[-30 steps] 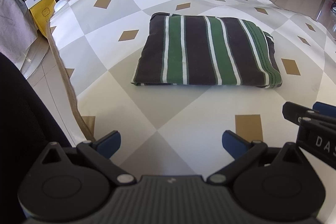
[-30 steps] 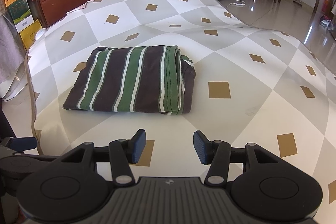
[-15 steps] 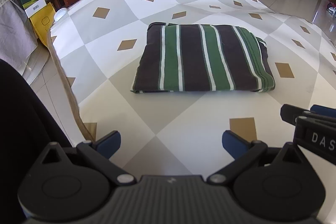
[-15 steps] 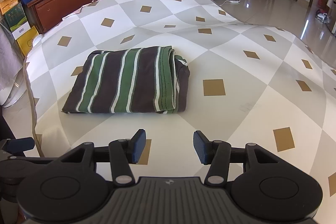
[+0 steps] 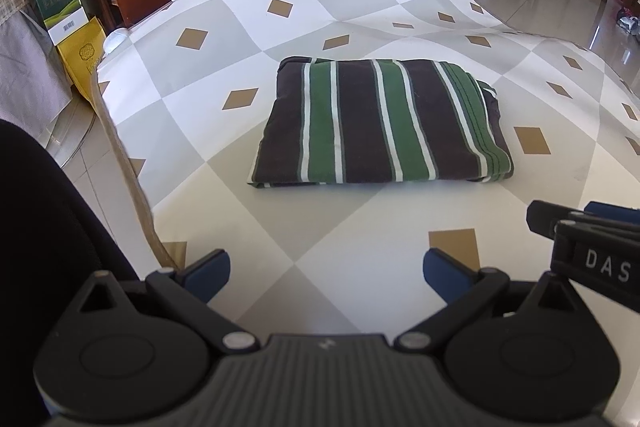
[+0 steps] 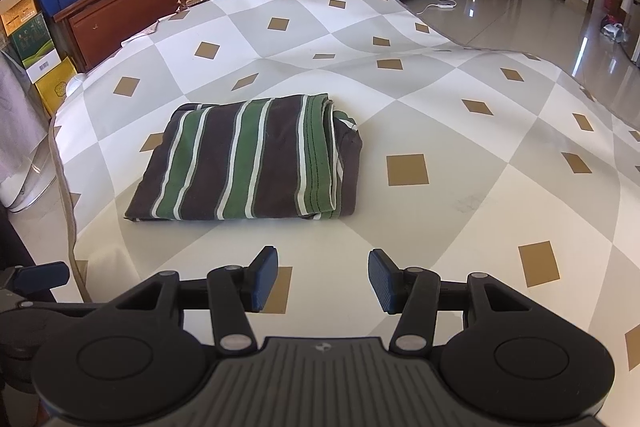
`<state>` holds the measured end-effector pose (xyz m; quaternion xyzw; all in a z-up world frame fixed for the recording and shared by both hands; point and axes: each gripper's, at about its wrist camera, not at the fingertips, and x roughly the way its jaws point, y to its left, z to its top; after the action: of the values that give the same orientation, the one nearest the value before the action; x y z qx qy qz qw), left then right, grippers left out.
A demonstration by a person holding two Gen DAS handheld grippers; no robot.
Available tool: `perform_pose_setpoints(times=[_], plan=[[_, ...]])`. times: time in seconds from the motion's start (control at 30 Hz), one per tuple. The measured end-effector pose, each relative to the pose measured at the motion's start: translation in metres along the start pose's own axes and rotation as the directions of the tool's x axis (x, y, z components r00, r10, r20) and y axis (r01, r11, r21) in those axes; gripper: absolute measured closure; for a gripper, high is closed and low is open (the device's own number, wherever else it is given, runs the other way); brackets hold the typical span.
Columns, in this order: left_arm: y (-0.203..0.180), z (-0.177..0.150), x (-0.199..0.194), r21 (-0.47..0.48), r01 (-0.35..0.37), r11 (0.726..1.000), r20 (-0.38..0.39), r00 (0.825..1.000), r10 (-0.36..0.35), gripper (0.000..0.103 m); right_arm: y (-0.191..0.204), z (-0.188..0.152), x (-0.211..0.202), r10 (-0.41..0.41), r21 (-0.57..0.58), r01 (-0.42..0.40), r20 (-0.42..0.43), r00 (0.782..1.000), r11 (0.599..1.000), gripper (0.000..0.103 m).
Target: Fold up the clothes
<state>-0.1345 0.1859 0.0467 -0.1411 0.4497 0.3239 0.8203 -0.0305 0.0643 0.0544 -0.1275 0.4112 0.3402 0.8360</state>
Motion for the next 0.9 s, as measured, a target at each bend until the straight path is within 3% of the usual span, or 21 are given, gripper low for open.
perform_pose_setpoints(times=[0.9], plan=[[0.0003,0.0017,-0.0078,0.004,0.001,1.0,0.025,1.0,-0.001,0.0,-0.0034,0.0022,-0.0045,0.005,0.022,-0.005,0.018,1.0,1.0,0.054]])
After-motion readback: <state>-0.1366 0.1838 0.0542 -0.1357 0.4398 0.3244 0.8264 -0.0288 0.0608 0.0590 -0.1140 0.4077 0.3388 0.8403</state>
